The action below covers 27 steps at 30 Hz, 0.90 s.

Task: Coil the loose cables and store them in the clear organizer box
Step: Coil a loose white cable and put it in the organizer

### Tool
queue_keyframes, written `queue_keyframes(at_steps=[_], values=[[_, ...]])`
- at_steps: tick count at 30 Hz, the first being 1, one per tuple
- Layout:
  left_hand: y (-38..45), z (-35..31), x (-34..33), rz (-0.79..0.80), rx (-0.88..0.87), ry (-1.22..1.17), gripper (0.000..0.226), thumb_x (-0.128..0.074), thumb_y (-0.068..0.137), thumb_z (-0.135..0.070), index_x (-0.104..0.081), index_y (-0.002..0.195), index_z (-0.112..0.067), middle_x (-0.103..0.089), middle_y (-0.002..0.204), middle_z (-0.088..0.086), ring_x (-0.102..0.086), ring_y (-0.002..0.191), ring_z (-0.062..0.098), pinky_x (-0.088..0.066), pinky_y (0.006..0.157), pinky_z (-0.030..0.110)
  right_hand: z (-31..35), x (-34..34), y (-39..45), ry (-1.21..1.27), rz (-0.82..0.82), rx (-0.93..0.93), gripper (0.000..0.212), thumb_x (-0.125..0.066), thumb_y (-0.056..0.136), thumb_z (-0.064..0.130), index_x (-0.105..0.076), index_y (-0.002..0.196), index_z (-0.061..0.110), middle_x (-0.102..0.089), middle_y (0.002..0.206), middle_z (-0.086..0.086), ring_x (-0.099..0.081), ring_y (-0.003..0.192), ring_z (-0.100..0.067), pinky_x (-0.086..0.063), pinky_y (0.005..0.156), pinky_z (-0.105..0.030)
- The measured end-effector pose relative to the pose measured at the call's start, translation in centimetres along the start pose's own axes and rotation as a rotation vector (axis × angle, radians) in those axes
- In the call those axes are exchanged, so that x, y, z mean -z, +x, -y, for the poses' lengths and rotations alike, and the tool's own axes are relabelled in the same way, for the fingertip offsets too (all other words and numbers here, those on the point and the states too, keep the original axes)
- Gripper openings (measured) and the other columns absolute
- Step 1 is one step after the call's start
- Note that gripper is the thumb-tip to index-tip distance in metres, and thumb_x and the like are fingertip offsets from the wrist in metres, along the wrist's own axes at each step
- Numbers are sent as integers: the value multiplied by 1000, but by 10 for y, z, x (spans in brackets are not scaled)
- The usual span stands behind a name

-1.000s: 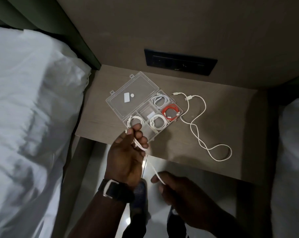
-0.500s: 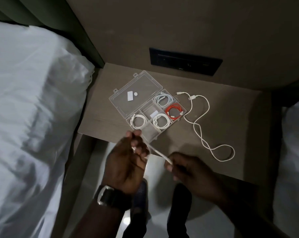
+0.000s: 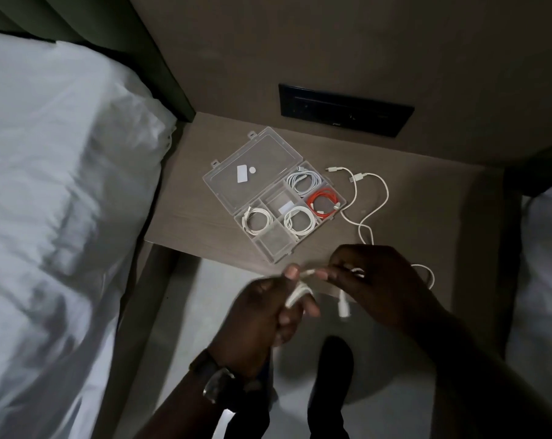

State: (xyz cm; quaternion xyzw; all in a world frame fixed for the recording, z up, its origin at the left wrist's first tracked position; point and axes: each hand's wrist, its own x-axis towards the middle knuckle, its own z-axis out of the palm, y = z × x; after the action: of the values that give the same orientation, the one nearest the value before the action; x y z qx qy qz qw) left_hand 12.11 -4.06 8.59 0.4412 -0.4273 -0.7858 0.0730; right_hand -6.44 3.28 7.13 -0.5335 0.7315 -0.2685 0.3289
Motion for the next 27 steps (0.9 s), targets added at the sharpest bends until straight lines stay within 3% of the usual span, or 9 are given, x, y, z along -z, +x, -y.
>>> queue_keyframes(at_steps=[4, 8, 11, 14, 16, 18, 20, 22, 27], values=[[11, -25, 11, -91, -120, -739, 29, -46, 95, -29, -62, 89, -5, -44, 57, -5, -39, 45, 7, -33, 46, 18, 15, -41, -17, 242, 8, -157, 39, -48, 89, 59, -53, 73, 24, -66, 61, 6, -62, 58, -5, -51, 64, -33], [16, -22, 18, -225, -116, -753, 27, -43, 97, -23, -63, 97, -5, -48, 67, -2, -46, 57, 9, -42, 54, 19, 36, -83, -38, 667, 115, -391, 8, -53, 83, 35, -57, 78, 29, -62, 64, 11, -60, 58, -3, -59, 66, -39], [15, -15, 24, -268, -107, -779, 27, -43, 98, -24, -63, 101, -6, -56, 72, -1, -53, 65, 10, -46, 64, 20, 44, -91, -43, 828, 41, -535, 19, -53, 91, 15, -62, 82, 29, -59, 65, 5, -59, 56, -10, -61, 60, -41], [14, -13, 37, -351, -154, -799, 27, -40, 100, -23, -64, 100, -9, -62, 79, -2, -63, 70, 10, -51, 69, 19, 43, -89, -53, 641, 42, -432, 32, -50, 98, 11, -61, 103, 41, -64, 73, 6, -63, 65, -9, -59, 68, -38], [16, -9, 41, -389, -215, -733, 27, -39, 101, -21, -63, 98, -9, -65, 83, 0, -68, 73, 11, -54, 69, 20, 46, -91, -65, 239, 108, -258, 33, -50, 99, 20, -56, 124, 41, -71, 102, 13, -67, 95, -6, -54, 93, -37], [19, -1, 39, -450, -291, -448, 27, -41, 101, -17, -64, 100, -4, -67, 81, 5, -69, 74, 16, -54, 69, 23, 55, -89, -70, -55, 79, -50, 42, -54, 93, 22, -52, 132, 37, -69, 115, 14, -65, 107, -7, -53, 97, -38], [17, 9, 34, -380, -312, -13, 25, -44, 100, -14, -63, 99, 3, -66, 74, 9, -64, 68, 20, -51, 64, 30, 64, -70, -68, 89, 41, 11, 33, -51, 86, 29, -59, 116, 40, -71, 95, 20, -70, 89, -7, -60, 81, -33], [10, 23, 27, -111, -207, 339, 35, -47, 99, -30, -65, 86, -3, -63, 64, 4, -59, 58, 18, -48, 61, 34, 56, -49, -59, 175, 50, 31, 26, -46, 91, 32, -64, 108, 41, -68, 91, 19, -67, 86, -8, -55, 80, -26], [-6, 25, 16, 82, 40, 269, 79, -30, 89, -73, -61, 56, -9, -36, 39, -4, -34, 37, 13, -29, 42, 22, 32, -37, -20, 308, -105, -34, 9, -68, 89, 20, -71, 83, 26, -62, 87, 13, -64, 82, -1, -44, 71, -11]])
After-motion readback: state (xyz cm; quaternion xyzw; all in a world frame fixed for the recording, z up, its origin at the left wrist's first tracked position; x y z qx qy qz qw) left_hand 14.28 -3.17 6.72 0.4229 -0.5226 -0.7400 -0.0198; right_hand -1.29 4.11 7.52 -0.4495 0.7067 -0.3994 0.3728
